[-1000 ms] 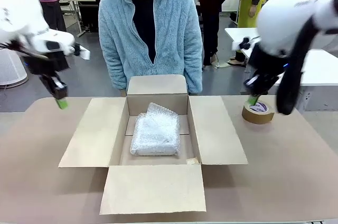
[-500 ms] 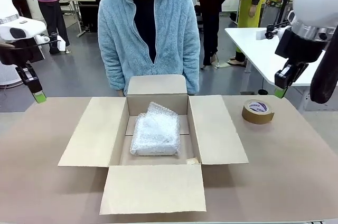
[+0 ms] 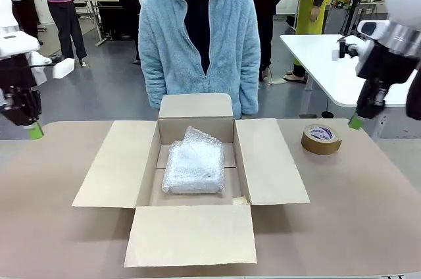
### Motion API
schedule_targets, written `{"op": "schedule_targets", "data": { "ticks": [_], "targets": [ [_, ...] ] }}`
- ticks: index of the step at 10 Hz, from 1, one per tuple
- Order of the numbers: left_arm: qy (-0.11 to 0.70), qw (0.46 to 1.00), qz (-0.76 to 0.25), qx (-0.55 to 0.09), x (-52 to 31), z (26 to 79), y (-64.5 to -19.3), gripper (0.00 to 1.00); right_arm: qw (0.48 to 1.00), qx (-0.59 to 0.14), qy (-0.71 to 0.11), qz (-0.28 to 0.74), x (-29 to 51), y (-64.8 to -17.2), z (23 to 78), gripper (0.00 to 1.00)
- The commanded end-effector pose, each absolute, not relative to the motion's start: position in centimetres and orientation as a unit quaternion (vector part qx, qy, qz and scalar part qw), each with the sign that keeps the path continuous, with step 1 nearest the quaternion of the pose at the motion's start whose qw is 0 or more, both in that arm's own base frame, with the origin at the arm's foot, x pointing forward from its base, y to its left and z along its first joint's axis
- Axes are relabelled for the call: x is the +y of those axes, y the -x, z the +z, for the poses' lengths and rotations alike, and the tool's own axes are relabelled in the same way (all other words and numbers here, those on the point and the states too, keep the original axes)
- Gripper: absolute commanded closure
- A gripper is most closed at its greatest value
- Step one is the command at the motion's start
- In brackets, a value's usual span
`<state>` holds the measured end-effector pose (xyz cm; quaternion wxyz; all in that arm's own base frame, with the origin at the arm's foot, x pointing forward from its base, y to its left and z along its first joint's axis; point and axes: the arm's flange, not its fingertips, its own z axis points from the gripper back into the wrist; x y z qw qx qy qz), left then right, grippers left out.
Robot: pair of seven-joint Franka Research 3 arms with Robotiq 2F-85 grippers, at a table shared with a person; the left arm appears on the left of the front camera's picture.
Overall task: Wrap the clocks to prevent damage.
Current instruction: Once the human has placed the objects inside and stepped back, release both hands from the side flaps of the Package Box.
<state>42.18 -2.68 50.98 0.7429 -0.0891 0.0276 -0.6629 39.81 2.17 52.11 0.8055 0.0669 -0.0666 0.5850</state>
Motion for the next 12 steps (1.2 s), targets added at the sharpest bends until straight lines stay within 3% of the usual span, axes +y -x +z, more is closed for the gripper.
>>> {"op": "schedule_targets", "data": {
  "ticks": [1, 2, 6, 9, 11, 12],
  "targets": [
    [0.119, 0.66, -0.742, 0.016, -1.2, 51.9, -44.1, 1.0, 0.726, -0.077, -0.118, 0.673, 0.0, -40.9, 51.9, 0.99],
    [0.089, 0.743, -0.663, 0.028, -2.7, 51.0, -42.2, 1.0, 0.806, -0.067, -0.067, 0.585, 2.2, -39.8, 52.1, 0.99],
    [0.091, 0.724, -0.683, 0.032, -2.2, 51.0, -42.7, 1.0, 0.789, -0.066, -0.069, 0.608, 1.4, -39.8, 52.0, 0.99],
    [0.173, 0.692, -0.69, -0.121, 1.1, 48.9, -42.6, 1.0, 0.736, -0.243, -0.23, 0.588, -3.0, -40.4, 49.4, 0.99],
    [0.201, 0.676, -0.679, -0.202, 3.7, 46.8, -42.4, 1.0, 0.703, -0.295, -0.29, 0.578, -5.6, -40.4, 46.6, 0.99],
    [0.217, 0.699, -0.635, -0.247, 5.1, 45.4, -42.3, 1.0, 0.689, -0.314, -0.306, 0.578, -6.4, -40.2, 45.3, 0.99]
  ]
}}
